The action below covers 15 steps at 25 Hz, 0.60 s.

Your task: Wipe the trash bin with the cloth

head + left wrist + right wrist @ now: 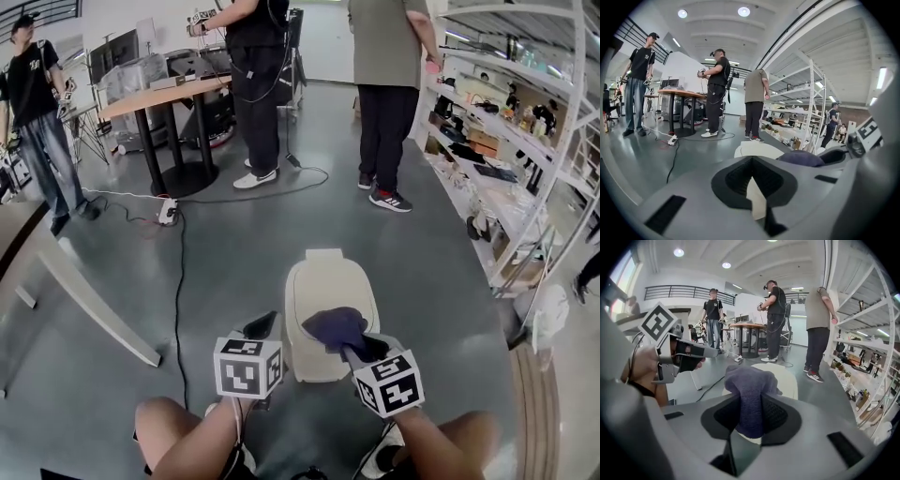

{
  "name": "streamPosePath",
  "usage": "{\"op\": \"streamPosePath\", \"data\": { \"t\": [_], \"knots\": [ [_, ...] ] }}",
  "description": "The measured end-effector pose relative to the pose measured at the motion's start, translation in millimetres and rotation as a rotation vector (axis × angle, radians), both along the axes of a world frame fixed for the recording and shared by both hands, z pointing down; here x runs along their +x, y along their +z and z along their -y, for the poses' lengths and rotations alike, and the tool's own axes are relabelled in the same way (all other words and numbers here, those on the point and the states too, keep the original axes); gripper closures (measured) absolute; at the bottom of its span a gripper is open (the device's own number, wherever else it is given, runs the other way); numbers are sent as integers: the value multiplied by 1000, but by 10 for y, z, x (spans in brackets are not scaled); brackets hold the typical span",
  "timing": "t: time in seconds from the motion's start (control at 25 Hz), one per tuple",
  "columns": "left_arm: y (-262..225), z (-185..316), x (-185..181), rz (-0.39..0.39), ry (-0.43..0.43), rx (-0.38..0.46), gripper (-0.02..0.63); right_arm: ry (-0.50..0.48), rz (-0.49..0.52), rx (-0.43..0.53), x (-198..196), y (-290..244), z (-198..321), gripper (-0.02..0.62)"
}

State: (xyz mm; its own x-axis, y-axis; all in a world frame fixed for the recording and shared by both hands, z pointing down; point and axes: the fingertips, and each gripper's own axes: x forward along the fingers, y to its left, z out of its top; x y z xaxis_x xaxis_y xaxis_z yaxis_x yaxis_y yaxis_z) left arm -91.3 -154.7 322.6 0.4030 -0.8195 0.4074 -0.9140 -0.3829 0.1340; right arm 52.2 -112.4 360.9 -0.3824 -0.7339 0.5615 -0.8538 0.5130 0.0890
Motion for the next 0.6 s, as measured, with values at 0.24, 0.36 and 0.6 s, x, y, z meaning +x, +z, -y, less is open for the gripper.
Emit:
{"op": "streamPosePath", "data": {
  "t": [0.24,0.36,0.6],
  "knots": [
    [196,-332,-150,-33,-13,-12,606,12,46,19,-373,171,-242,492],
    [303,-455,-253,-15,-26,-4,606,40,54,54,-519,266,-297,492],
    [391,-588,-524,48,-58,20,606,98,46,86,-690,498,-308,492]
  ]
}}
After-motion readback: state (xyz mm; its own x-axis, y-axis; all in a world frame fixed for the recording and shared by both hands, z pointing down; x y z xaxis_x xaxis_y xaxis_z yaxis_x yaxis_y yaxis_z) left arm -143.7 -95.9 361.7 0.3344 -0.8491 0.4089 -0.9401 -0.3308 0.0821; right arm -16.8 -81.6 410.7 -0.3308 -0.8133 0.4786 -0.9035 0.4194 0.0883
